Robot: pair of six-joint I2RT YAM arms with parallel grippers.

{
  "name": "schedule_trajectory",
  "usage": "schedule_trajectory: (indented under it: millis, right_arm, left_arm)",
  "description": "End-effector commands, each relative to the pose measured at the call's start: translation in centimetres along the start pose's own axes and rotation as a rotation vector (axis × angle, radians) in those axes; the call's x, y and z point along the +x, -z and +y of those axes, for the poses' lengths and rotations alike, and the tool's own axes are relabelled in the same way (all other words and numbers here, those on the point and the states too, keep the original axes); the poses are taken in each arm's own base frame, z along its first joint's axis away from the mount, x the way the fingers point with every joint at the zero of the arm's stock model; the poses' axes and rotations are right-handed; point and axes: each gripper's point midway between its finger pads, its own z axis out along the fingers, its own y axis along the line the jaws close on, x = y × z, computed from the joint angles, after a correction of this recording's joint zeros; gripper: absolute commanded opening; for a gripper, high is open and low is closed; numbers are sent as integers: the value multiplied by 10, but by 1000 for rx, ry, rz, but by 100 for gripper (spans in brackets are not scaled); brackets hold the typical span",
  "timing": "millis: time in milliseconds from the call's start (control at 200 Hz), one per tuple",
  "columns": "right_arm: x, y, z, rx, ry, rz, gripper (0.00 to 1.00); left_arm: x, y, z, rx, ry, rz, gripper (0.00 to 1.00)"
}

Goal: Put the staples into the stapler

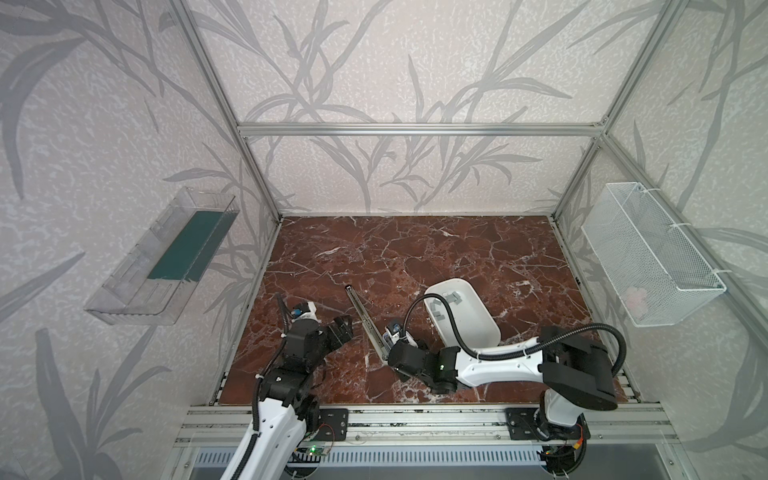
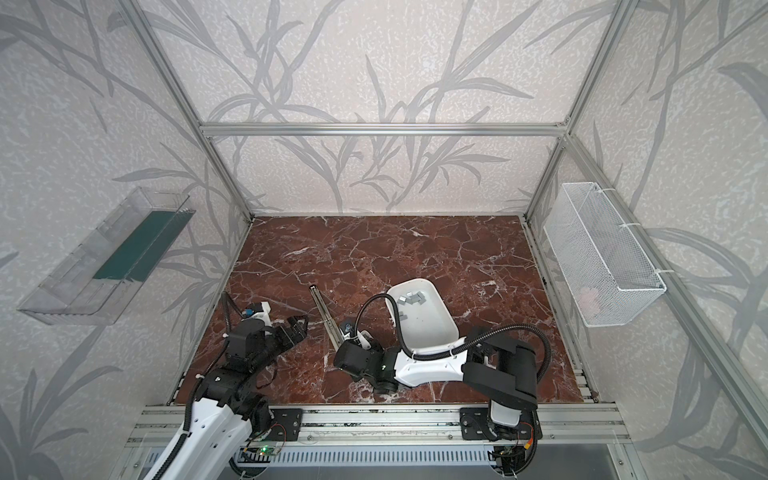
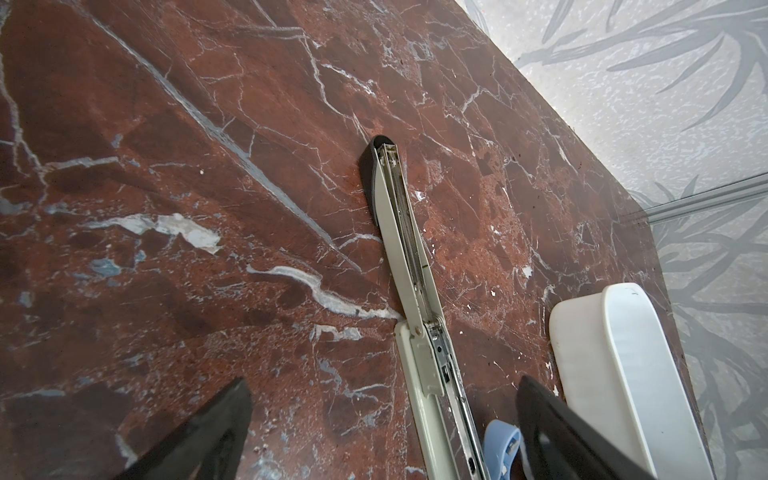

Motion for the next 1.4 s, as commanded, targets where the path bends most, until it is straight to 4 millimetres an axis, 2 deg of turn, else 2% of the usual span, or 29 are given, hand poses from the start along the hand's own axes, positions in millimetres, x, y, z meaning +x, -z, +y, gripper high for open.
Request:
schedule_trajectory:
  millis: [0,680,1030,1395]
  right_arm:
    - [-8,-1,4,7,-7,-22,8]
    - [-4,-8,3,33,0,0,8]
    - [-5,-5,-1,51,2,-5,8]
    - [-18,8,0,27,13,-52,8]
  left_arm:
    - [0,0,-2,10,-3,-9,99]
    - [1,0,-1,8,-1,-5,99]
    - [2,-1,0,6,-1,-3,99]
    - [2,-1,0,7,0,-4,99]
